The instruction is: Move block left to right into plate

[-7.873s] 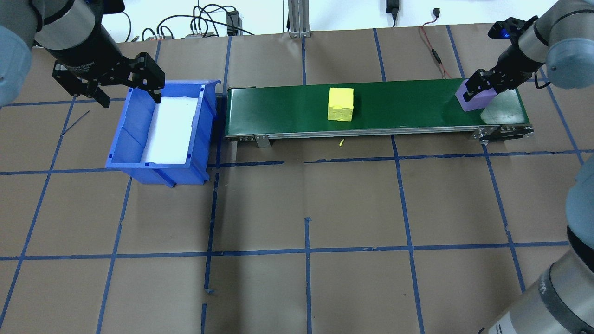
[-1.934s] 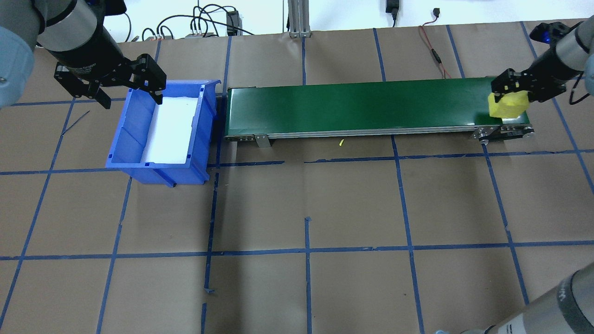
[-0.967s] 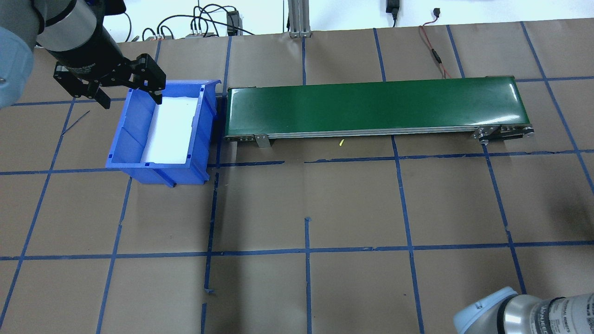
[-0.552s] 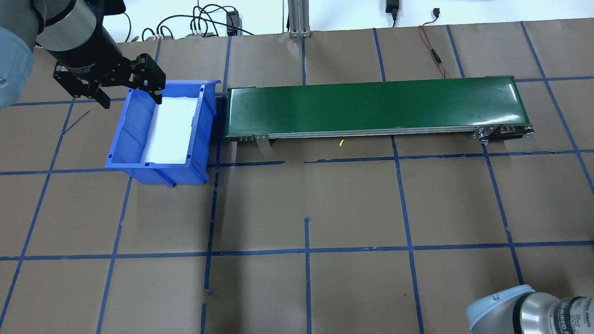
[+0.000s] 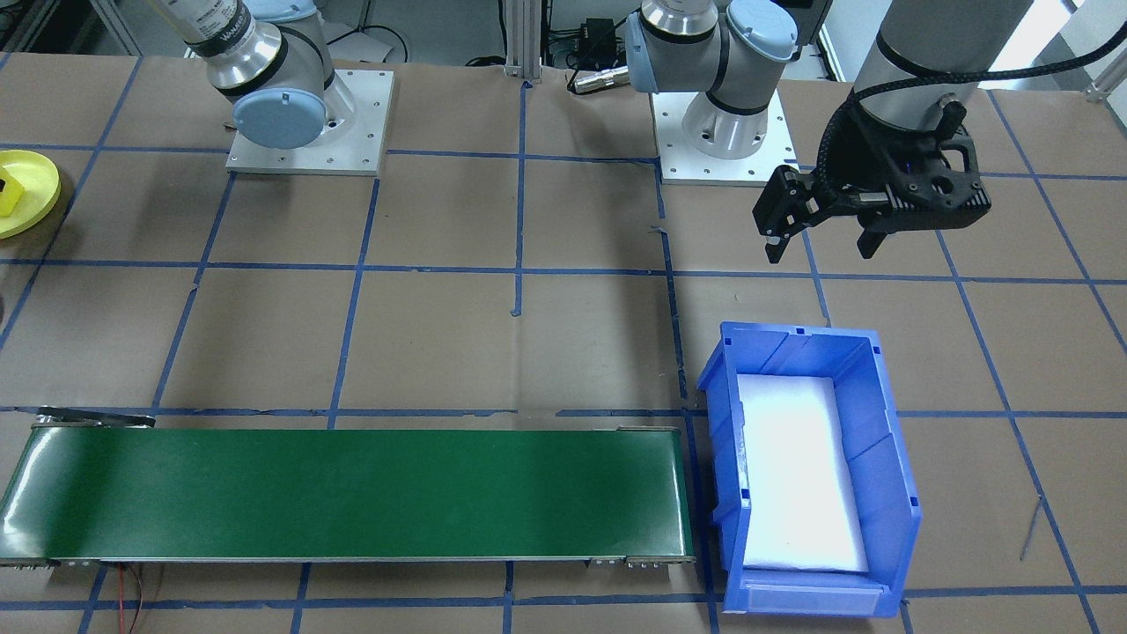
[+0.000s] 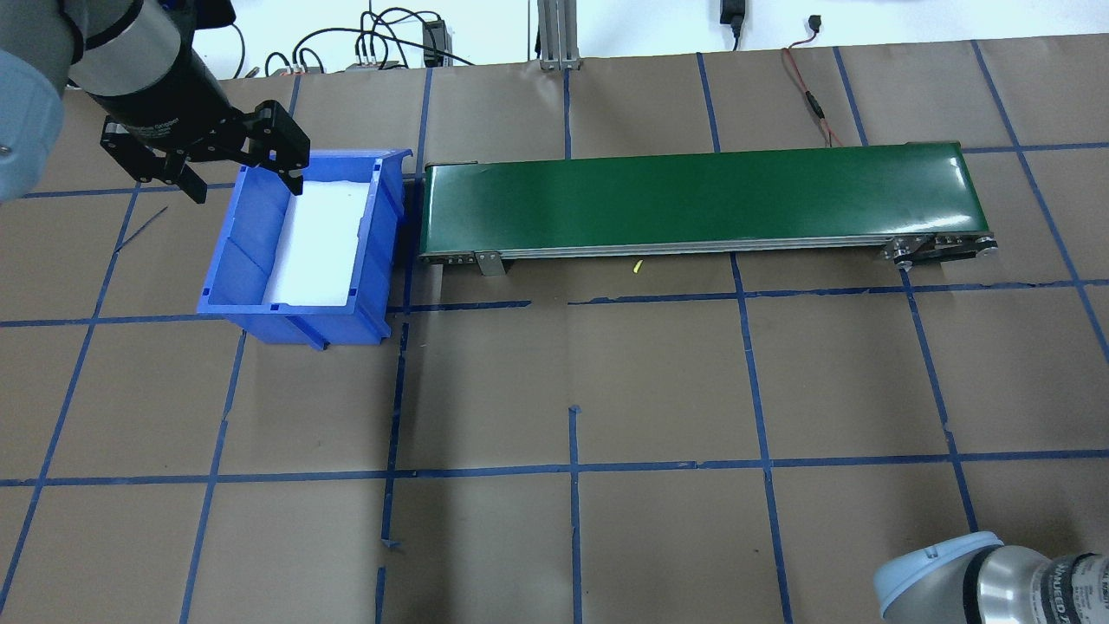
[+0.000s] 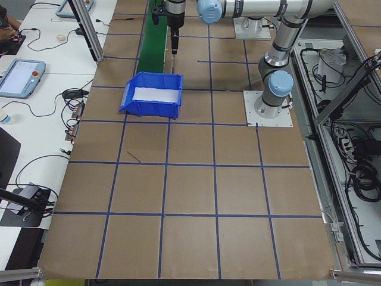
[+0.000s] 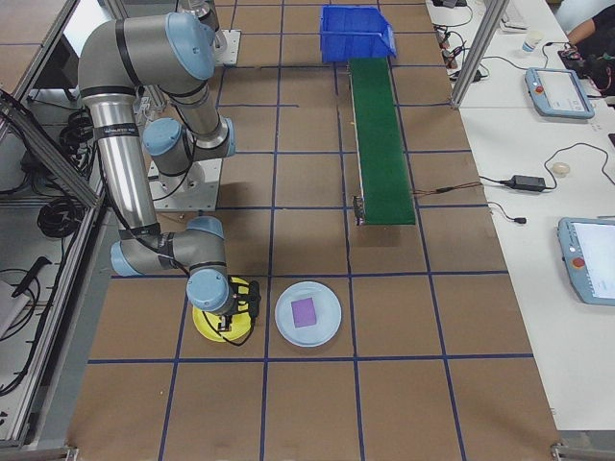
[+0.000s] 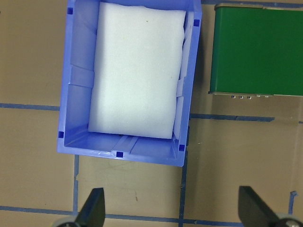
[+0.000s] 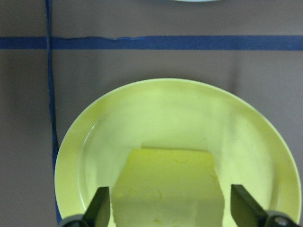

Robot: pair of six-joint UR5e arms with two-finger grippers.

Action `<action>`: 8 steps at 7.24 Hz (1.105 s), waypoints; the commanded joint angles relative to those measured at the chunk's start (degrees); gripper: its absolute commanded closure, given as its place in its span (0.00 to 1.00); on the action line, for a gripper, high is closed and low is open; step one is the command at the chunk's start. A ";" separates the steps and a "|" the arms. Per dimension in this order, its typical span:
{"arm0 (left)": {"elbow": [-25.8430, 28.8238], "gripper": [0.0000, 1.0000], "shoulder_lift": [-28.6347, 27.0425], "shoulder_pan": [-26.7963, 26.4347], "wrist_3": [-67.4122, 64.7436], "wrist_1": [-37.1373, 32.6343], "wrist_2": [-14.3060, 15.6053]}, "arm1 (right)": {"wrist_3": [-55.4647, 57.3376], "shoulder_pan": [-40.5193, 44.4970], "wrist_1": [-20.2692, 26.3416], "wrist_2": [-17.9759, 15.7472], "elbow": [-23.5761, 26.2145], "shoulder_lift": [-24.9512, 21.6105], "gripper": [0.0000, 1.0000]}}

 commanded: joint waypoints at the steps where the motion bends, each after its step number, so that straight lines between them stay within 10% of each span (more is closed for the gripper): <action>1: 0.03 0.00 0.00 -0.06 0.00 0.00 0.00 | 0.62 0.01 0.12 -0.66 -0.59 -1.43 0.00; 8: -0.06 0.00 0.00 -0.06 0.00 0.00 0.00 | 2.74 18.72 12.25 0.04 -13.42 -18.66 0.00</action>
